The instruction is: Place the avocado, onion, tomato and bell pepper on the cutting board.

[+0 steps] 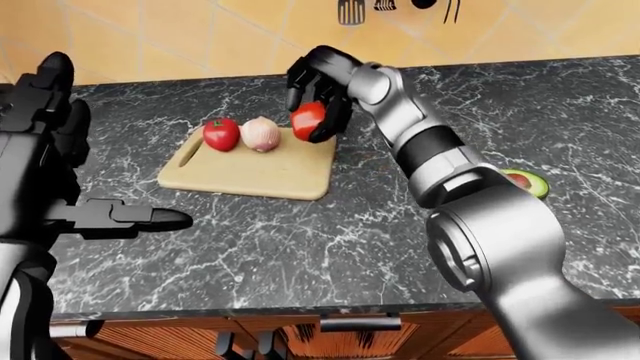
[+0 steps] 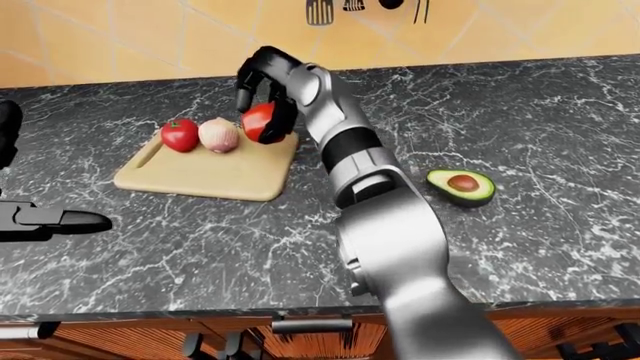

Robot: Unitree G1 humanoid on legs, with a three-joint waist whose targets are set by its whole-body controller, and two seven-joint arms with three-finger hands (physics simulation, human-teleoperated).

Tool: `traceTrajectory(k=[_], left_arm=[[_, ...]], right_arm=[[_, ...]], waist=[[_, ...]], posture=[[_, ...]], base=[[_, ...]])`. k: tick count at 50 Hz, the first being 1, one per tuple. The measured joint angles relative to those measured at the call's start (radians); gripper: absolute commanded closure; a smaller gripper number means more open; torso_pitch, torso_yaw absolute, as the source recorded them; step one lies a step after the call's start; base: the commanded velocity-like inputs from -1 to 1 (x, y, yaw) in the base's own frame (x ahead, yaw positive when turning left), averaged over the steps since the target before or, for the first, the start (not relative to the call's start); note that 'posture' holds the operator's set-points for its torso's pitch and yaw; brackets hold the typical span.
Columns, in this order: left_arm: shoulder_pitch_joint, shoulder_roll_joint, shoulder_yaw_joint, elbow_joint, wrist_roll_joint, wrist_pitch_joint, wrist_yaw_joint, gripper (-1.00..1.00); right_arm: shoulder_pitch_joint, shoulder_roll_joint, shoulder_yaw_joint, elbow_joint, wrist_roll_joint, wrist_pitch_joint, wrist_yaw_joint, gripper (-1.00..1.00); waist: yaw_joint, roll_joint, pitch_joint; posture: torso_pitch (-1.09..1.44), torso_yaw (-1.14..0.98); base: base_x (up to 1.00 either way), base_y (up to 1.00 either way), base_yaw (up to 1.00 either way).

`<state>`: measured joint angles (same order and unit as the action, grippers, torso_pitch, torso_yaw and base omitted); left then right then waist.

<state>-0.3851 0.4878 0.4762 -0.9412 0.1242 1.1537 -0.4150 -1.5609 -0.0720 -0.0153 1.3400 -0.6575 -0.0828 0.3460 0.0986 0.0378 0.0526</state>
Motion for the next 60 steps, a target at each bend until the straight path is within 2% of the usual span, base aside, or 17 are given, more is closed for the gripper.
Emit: traceTrajectory(k=[26,35,49,57,60], left_arm=[[-0.004,0.005,-0.003,0.001,0.017,0.008,-0.015,-1.00],[-0.008,0.006,-0.005,-0.003,0.024,0.010,-0.016,-1.00],[-0.011,0.012,0.004,-0.008,0.024,0.017,-0.028,-1.00],[-0.017,0.020,0.008,-0.014,0.025,0.025,-0.031,-1.00],[-0.012,0.018,0.011,-0.016,0.023,0.026,-0.034,-1.00]], right_arm=[[0.032,0.017,-0.001,0.021,0.003,-0.016,-0.076,0.76],[0.037,0.017,0.001,0.018,-0.001,-0.017,-0.085,0.47],[0.044,0.026,0.011,0.011,-0.007,-0.002,-0.064,0.34],[0.050,0.024,0.011,0.012,-0.009,-0.002,-0.061,0.34],[0.052,0.023,0.012,0.011,-0.010,-0.003,-0.060,0.28]], waist=[[0.002,-0.001,0.000],[0.002,-0.002,-0.002],[0.002,-0.002,-0.001],[0.003,-0.001,-0.001],[0.002,-0.001,-0.001]], posture=[[0.00,0.13],[0.00,0.13],[0.00,0.13],[0.00,0.13],[0.00,0.13]], base=[[0.00,0.00,0.00],[0.00,0.00,0.00],[0.00,0.00,0.00],[0.00,0.00,0.00],[0.00,0.00,0.00]])
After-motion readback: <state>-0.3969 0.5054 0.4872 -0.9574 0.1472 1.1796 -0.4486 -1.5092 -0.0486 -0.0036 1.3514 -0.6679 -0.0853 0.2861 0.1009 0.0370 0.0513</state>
